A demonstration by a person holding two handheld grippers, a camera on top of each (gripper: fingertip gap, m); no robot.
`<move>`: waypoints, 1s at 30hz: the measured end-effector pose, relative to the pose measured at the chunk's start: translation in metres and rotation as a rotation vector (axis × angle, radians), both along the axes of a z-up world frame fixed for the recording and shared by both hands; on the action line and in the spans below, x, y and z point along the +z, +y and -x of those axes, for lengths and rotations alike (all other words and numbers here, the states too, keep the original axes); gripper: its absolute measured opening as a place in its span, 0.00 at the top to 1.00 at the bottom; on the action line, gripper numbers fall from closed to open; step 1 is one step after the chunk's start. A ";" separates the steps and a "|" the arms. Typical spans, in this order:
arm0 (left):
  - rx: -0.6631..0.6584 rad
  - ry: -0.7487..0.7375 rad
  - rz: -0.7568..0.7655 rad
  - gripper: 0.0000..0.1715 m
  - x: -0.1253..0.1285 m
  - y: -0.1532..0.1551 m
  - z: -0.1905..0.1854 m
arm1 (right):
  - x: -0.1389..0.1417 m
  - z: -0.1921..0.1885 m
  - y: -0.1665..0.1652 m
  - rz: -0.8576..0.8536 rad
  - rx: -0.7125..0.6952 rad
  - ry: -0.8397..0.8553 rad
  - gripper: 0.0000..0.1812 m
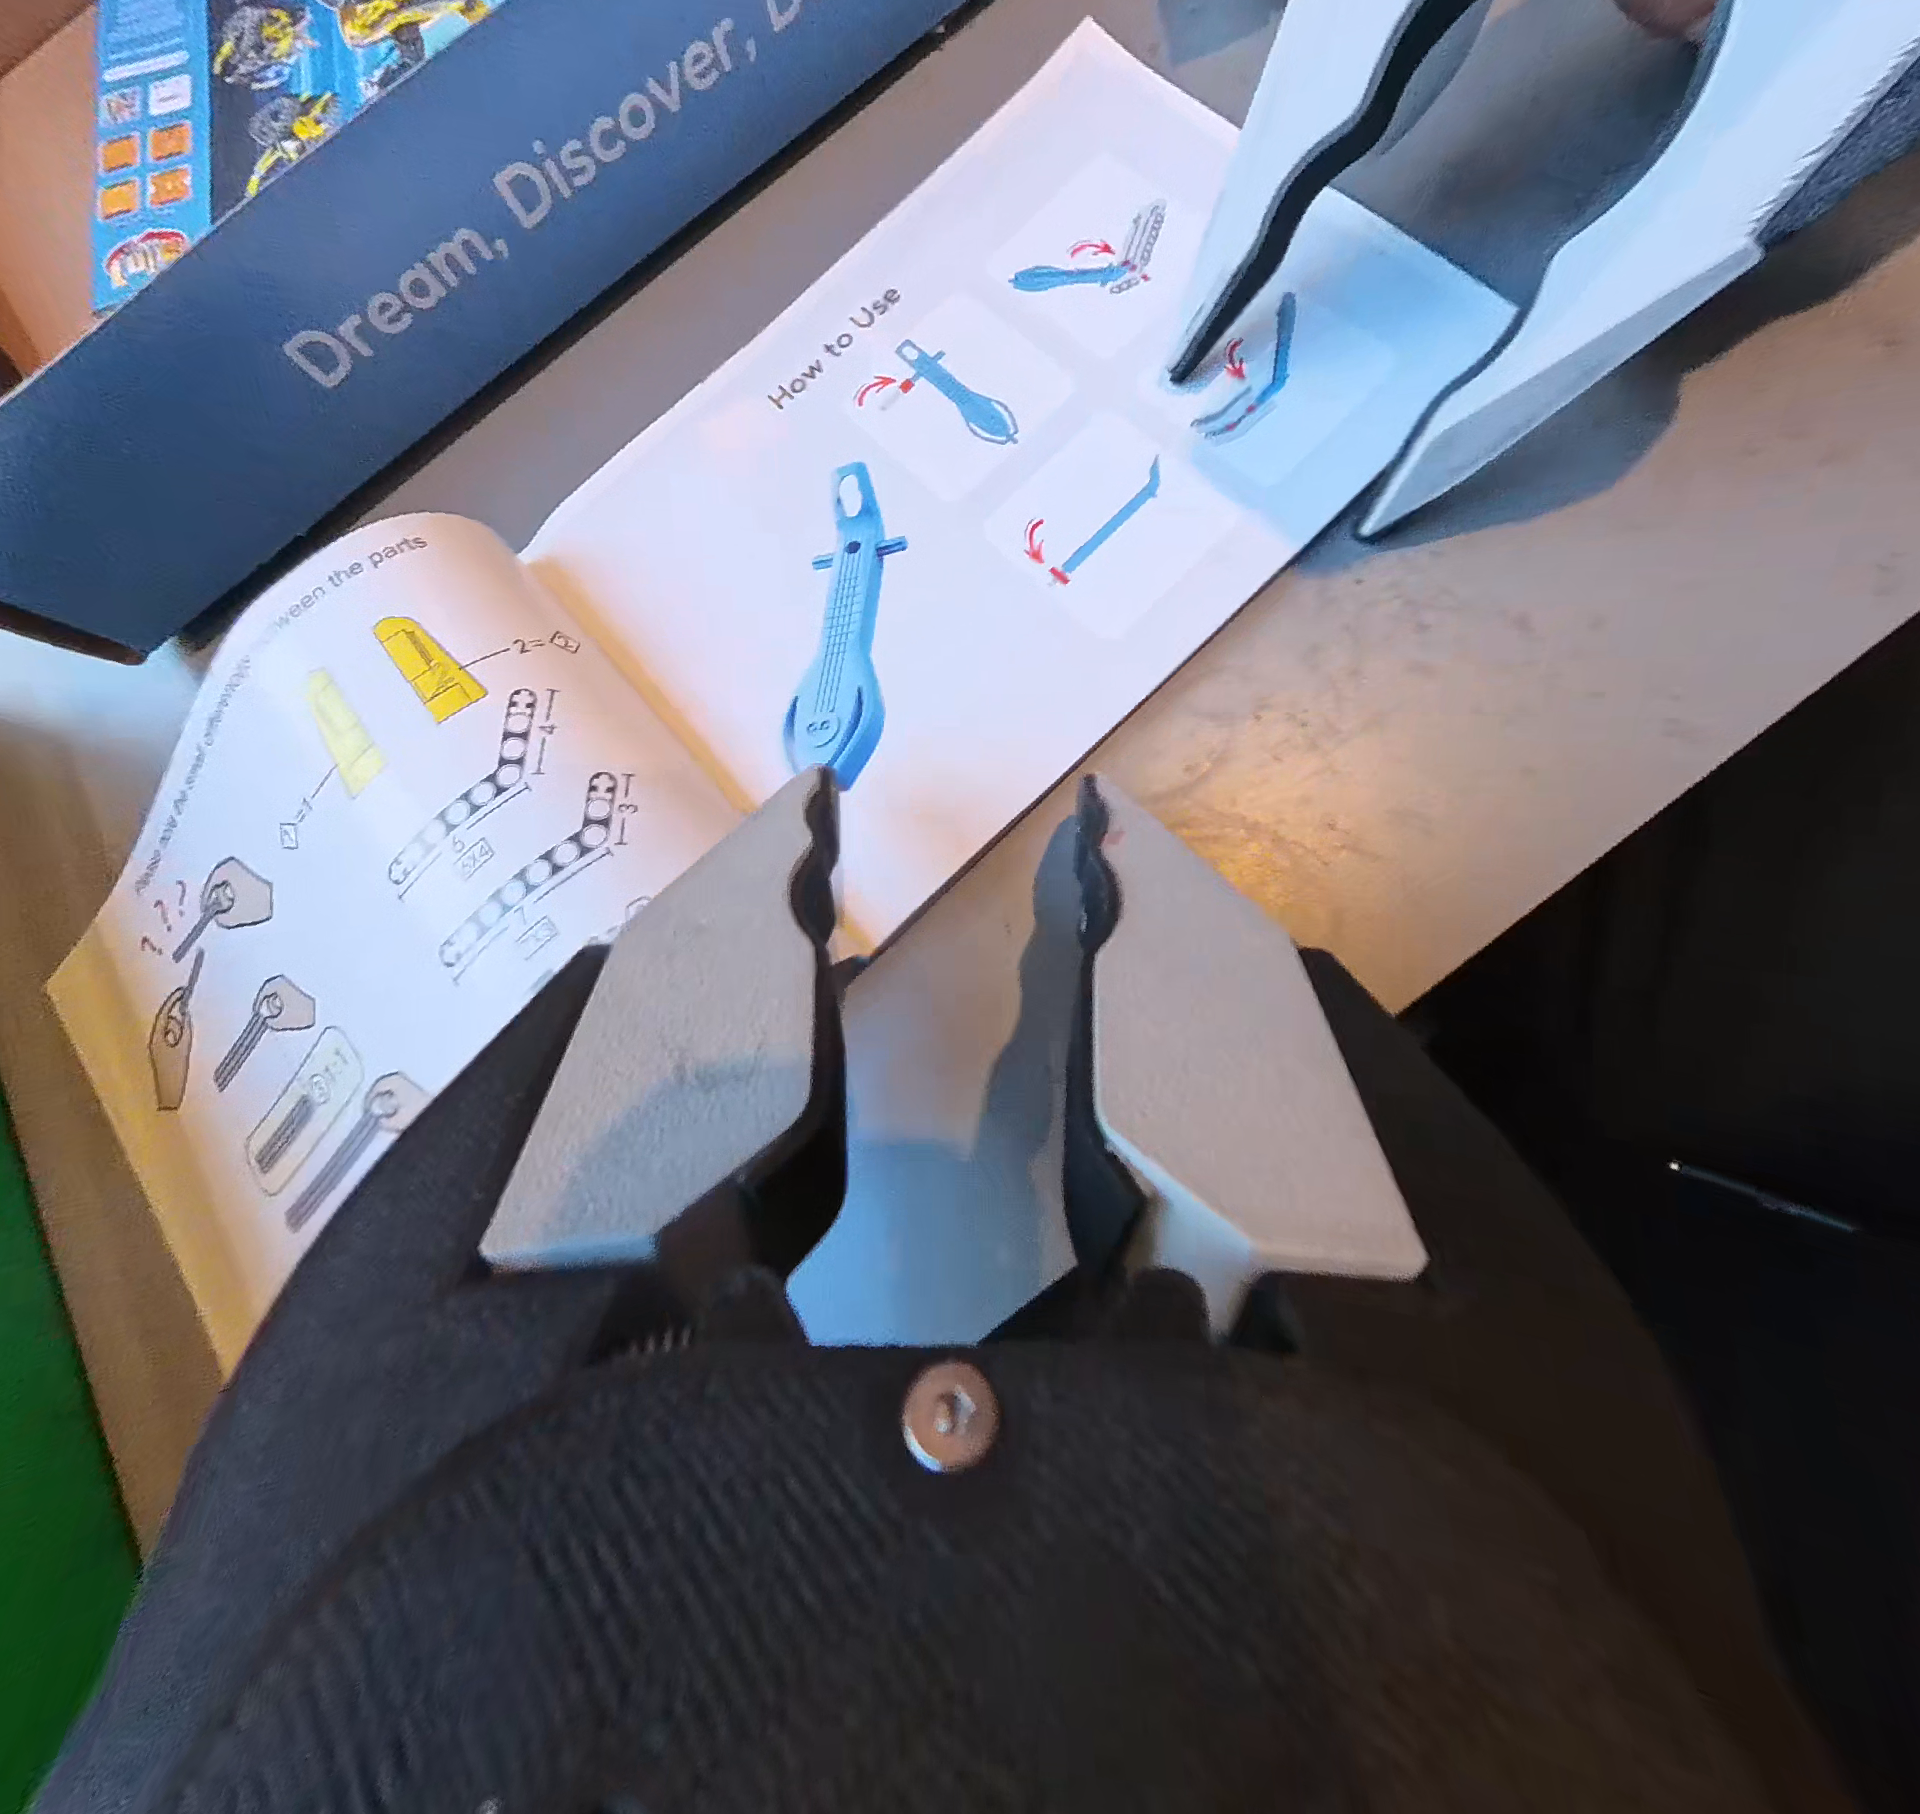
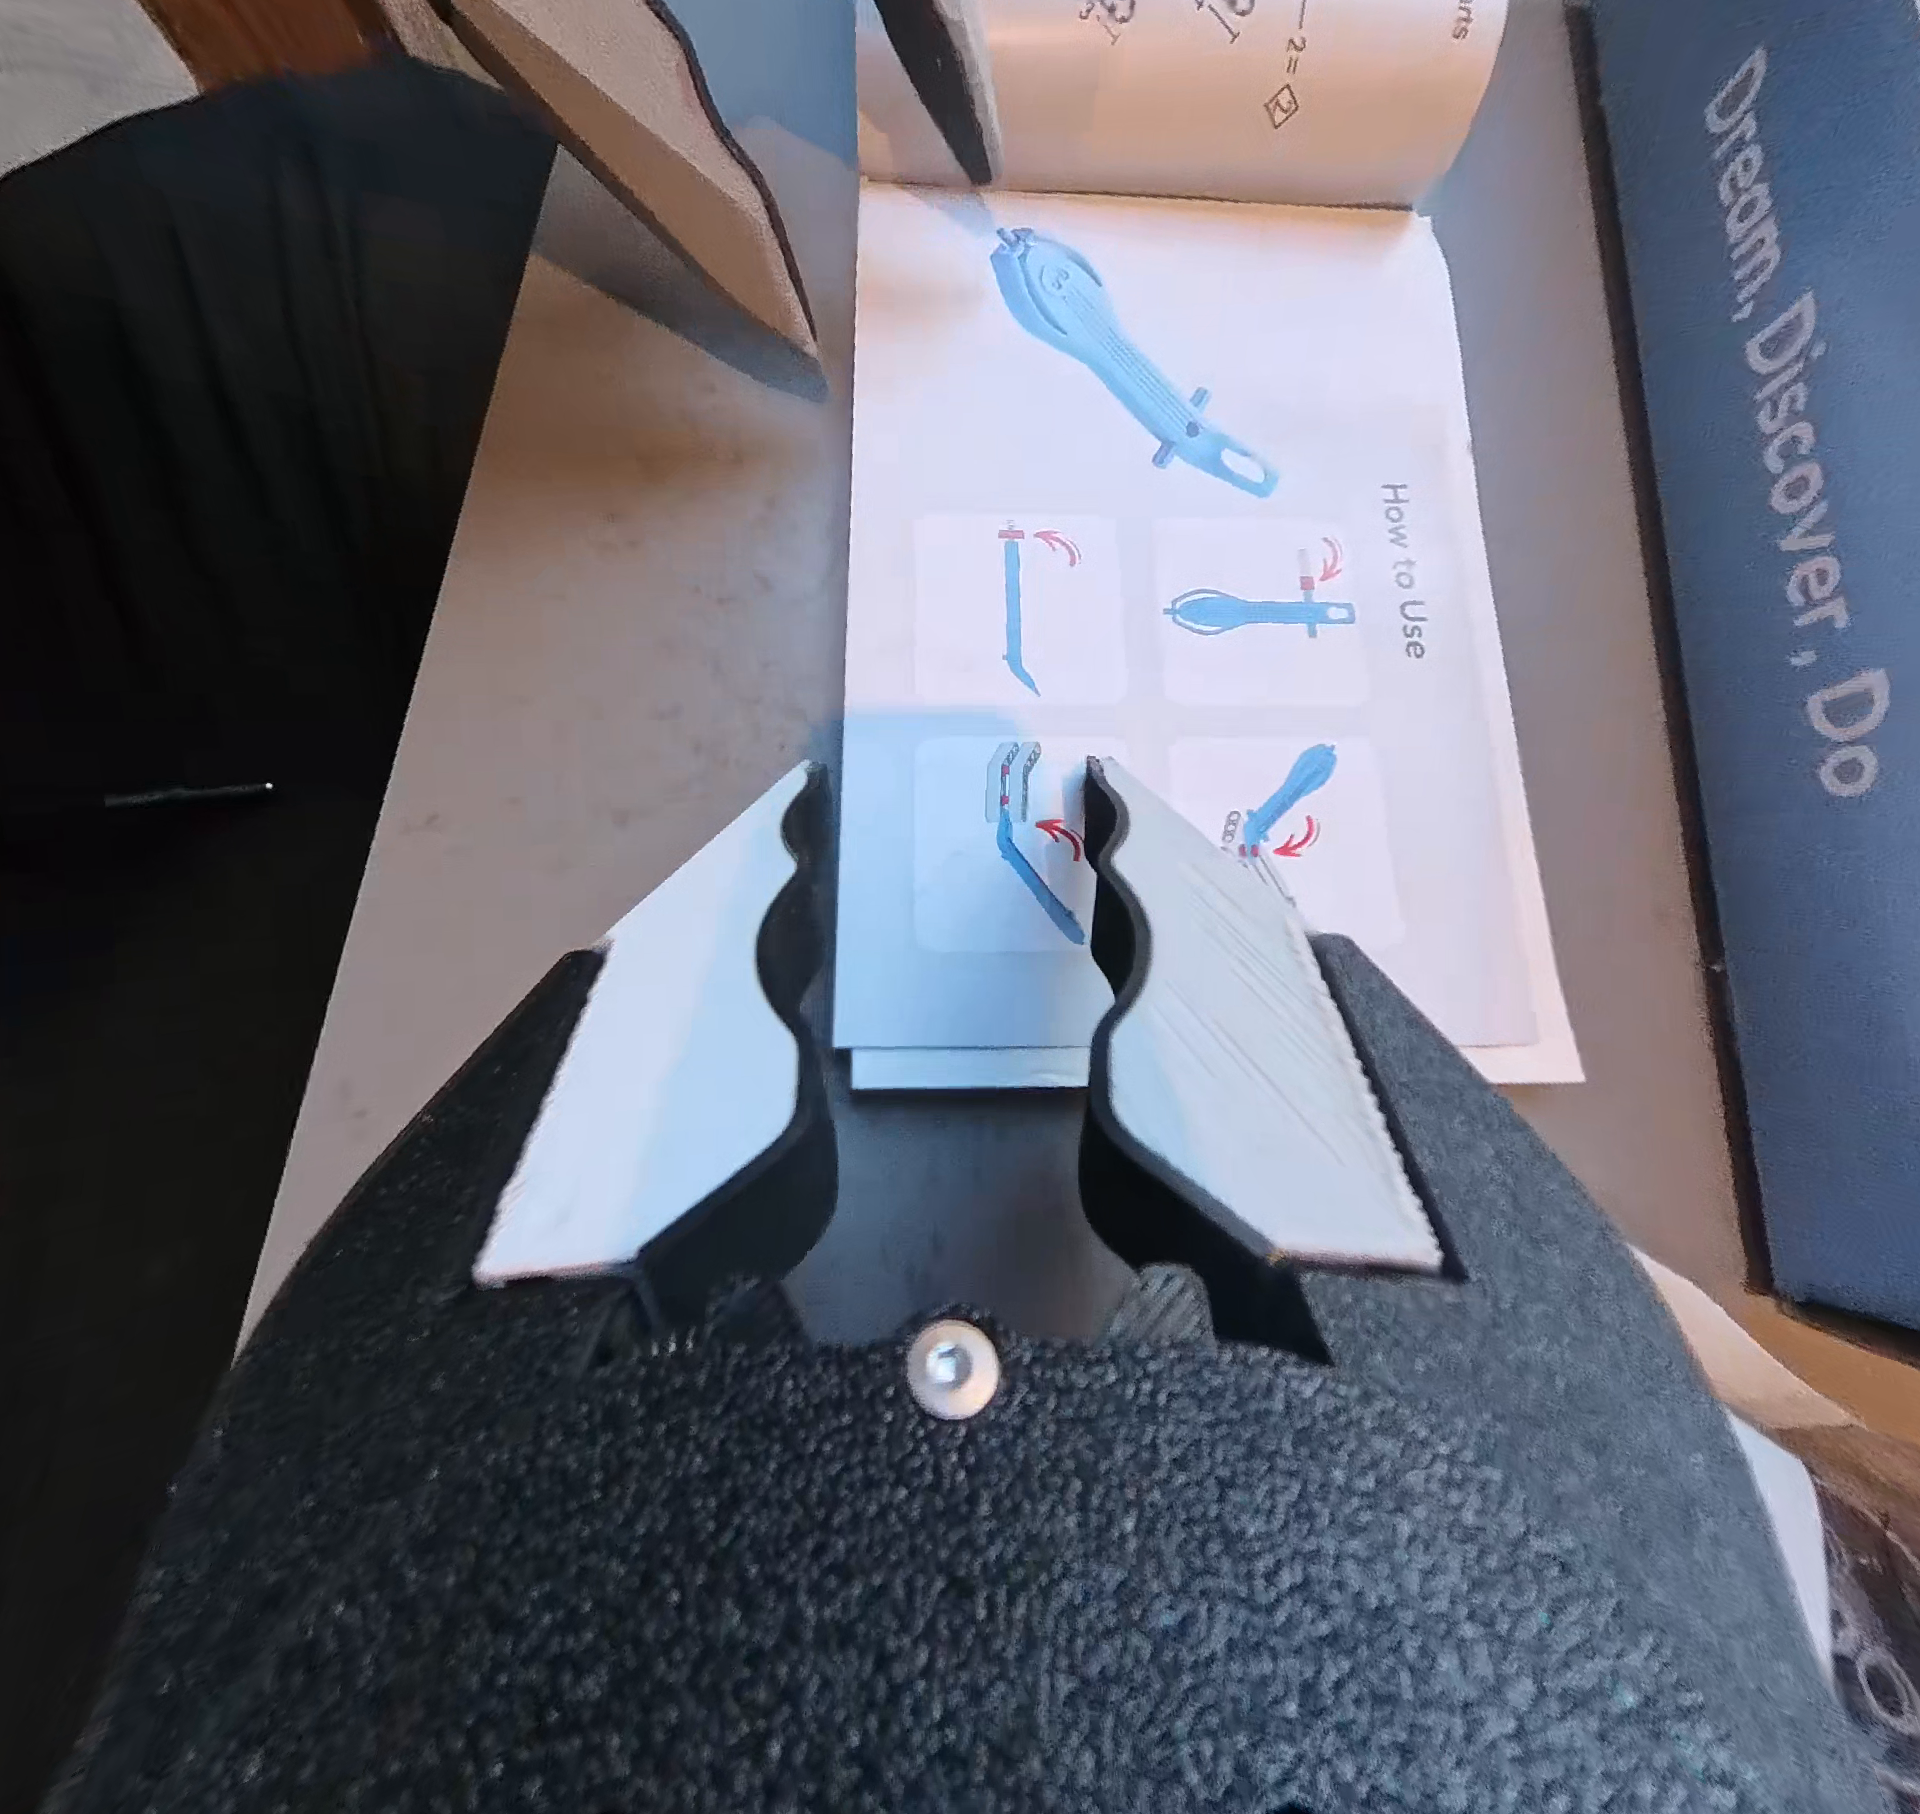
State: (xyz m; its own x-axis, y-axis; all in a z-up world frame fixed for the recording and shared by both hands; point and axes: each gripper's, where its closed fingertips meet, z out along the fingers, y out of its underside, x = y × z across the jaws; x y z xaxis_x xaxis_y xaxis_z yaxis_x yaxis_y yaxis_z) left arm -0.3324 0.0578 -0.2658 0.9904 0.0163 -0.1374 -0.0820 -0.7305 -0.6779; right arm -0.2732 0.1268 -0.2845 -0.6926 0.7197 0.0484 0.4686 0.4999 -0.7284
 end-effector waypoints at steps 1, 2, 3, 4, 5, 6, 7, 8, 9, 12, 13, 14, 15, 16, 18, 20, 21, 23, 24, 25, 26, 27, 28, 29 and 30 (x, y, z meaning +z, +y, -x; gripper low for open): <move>-0.007 -0.010 -0.001 0.75 0.000 0.001 -0.003 | 0.000 0.000 -0.001 0.001 0.004 0.001 0.74; -0.018 -0.018 -0.002 0.75 -0.001 0.003 -0.006 | 0.000 0.000 -0.002 0.000 0.007 0.002 0.75; -0.031 -0.018 0.001 0.75 -0.002 0.004 -0.009 | 0.000 0.001 -0.004 0.000 0.011 0.004 0.76; -0.038 -0.010 0.009 0.75 -0.004 0.005 -0.011 | 0.000 0.001 -0.005 -0.001 0.014 0.005 0.76; -0.042 0.001 0.019 0.75 -0.007 0.006 -0.012 | 0.000 0.001 -0.007 -0.002 0.018 0.007 0.77; -0.045 0.007 0.027 0.75 -0.009 0.007 -0.013 | 0.000 0.001 -0.009 -0.002 0.025 0.008 0.78; -0.051 0.008 0.030 0.75 -0.010 0.009 -0.015 | 0.001 0.000 -0.011 0.001 0.033 0.008 0.80; -0.062 0.003 0.028 0.75 -0.011 0.011 -0.018 | 0.001 0.000 -0.013 0.006 0.041 0.007 0.82; -0.074 0.000 0.024 0.75 -0.010 0.013 -0.021 | 0.002 -0.001 -0.015 0.015 0.047 0.003 0.85; -0.102 0.010 0.019 0.76 -0.010 0.022 -0.027 | 0.003 -0.004 -0.023 0.051 0.068 -0.021 0.95; -0.112 0.018 0.025 0.76 -0.011 0.025 -0.028 | 0.003 -0.005 -0.025 0.061 0.079 -0.028 0.99; -0.118 0.034 0.033 0.76 -0.013 0.028 -0.027 | 0.003 -0.005 -0.027 0.063 0.081 -0.029 0.99; -0.124 0.049 0.044 0.76 -0.014 0.030 -0.027 | 0.003 -0.004 -0.027 0.061 0.074 -0.025 1.00; -0.128 0.055 0.045 0.76 -0.015 0.032 -0.026 | 0.004 -0.003 -0.027 0.063 0.064 -0.022 1.00; -0.127 0.055 0.048 0.76 -0.014 0.034 -0.025 | 0.007 -0.001 -0.025 0.087 0.040 -0.013 1.00; -0.119 0.057 0.043 0.76 -0.012 0.035 -0.022 | 0.013 0.001 -0.023 0.138 0.023 -0.009 1.00; -0.117 0.052 0.038 0.77 -0.011 0.035 -0.021 | 0.016 0.001 -0.022 0.162 0.016 -0.009 1.00; -0.117 0.042 0.027 0.77 -0.009 0.035 -0.020 | 0.020 0.002 -0.021 0.194 0.003 -0.009 1.00; -0.117 0.041 0.021 0.77 -0.008 0.035 -0.020 | 0.021 0.002 -0.021 0.203 0.001 -0.008 1.00; -0.121 0.041 0.014 0.78 -0.006 0.036 -0.021 | 0.022 0.003 -0.020 0.207 -0.002 -0.003 1.00; -0.131 0.041 0.003 0.79 -0.005 0.038 -0.023 | 0.024 0.003 -0.020 0.211 -0.004 0.002 1.00; -0.147 0.048 -0.009 0.80 -0.004 0.039 -0.025 | 0.025 0.004 -0.020 0.216 -0.009 0.008 1.00; -0.159 0.059 -0.016 0.83 -0.003 0.041 -0.027 | 0.027 0.005 -0.019 0.222 -0.016 0.017 1.00; -0.167 0.070 -0.019 0.86 -0.003 0.042 -0.028 | 0.030 0.007 -0.018 0.233 -0.024 0.025 1.00; -0.174 0.075 -0.021 0.88 -0.003 0.043 -0.030 | 0.032 0.007 -0.017 0.247 -0.029 0.029 1.00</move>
